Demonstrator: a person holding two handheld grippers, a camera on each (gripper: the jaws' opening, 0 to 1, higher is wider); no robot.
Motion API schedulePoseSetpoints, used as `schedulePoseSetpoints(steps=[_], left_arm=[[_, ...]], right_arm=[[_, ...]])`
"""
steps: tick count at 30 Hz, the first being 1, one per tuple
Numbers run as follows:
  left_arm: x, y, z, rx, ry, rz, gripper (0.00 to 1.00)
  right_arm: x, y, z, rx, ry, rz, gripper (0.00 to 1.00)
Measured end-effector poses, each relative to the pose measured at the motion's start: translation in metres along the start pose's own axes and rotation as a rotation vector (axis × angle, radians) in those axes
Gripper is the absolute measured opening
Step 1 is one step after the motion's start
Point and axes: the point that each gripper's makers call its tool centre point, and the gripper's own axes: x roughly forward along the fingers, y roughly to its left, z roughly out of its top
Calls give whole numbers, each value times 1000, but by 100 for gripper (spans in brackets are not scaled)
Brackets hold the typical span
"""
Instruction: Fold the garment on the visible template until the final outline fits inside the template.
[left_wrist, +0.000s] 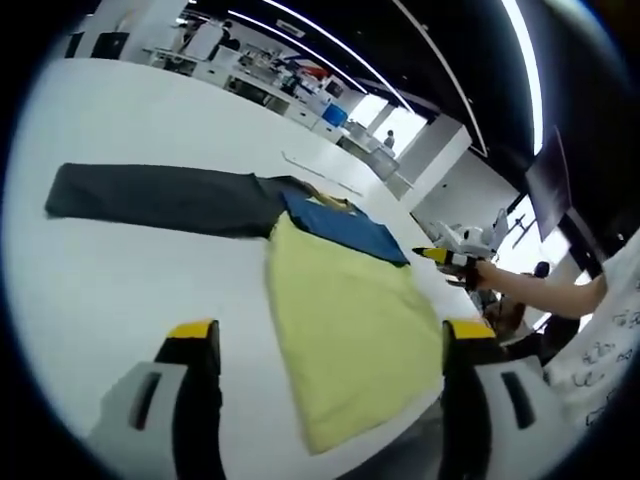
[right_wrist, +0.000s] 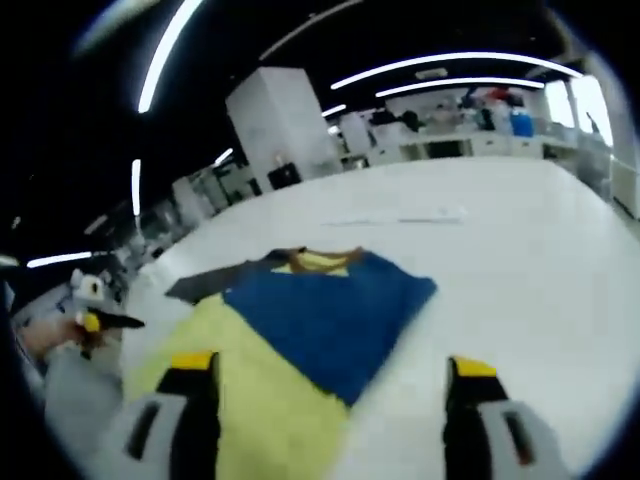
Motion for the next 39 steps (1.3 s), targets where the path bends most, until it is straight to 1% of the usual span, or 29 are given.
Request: schedulePoseSetpoints(steps=[1,3,6,7,8,9,10,11,12,13,14,15,16,18,19,21,22,23,24,25,27,29,32,33,35,37,38,39], left_arm=[[0,1,1,1,-1,2,89],[-1,4,4,8,-1,5,89],[-1,7,8,26,1,10,89],[-1,11,10,33,2,15,89],[-1,14,12,38,1,20,90],[-1,26,15,64,-2,65,91],[-2,34,17,122,3,93,92],[-2,40,19,162,5,102,91],[-3,46,19,159,10,113,90],[-5,53,25,136,-6,129,91],[-7,61,32,144,-38,150,91],[-11,67,38,143,-56,170,90],[-17,76,43,137,-63,208,89],[-23,90,56,156,-102,233,87],[-27,99,60,142,-109,257,85],[-35,118,72,124,-150,299,84],[-41,130,80,105,-186,339,83],[-44,137,84,118,-193,352,83],[-49,150,88,119,-196,383,81],[-52,157,89,103,-202,411,81],[-56,167,94,85,-228,423,82],[-59,175,93,70,-221,436,82],[-63,187,90,68,-197,464,78],[-64,195,90,64,-191,475,77],[-67,212,89,17,-196,518,76],[-66,219,89,-27,-221,526,75],[-65,225,87,-46,-217,535,72],[-65,228,87,-51,-215,544,69]], right_arm=[[-5,8,-1,-2,3,0,99],[-10,11,-1,-15,2,14,100],[-18,15,-3,-25,3,10,100],[-21,20,-3,-24,1,10,100],[-25,23,-2,-20,-13,13,100],[-28,26,0,-11,-31,14,100],[-32,28,1,13,-44,16,100],[-35,30,2,32,-63,20,100],[-39,36,-1,37,-69,28,100],[-43,41,-3,32,-67,29,100],[-47,43,-6,31,-64,27,100],[-49,44,-8,33,-65,25,100],[-53,47,-9,41,-68,28,100],[-60,51,-12,54,-79,29,100],[-63,52,-14,59,-80,27,100],[-67,51,-18,61,-79,25,100],[-68,52,-19,64,-76,21,100],[-70,55,-21,69,-74,18,100],[-72,57,-22,69,-79,18,100],[-74,58,-23,73,-82,16,100],[-77,61,-24,81,-88,20,100],[-80,66,-25,81,-85,33,100],[-84,67,-28,59,-65,34,100],[-86,66,-29,58,-64,33,100],[-90,63,-29,71,-68,30,100],[-93,61,-24,102,-98,25,100],[-95,60,-17,147,-148,21,100],[-96,61,-13,160,-172,27,100]])
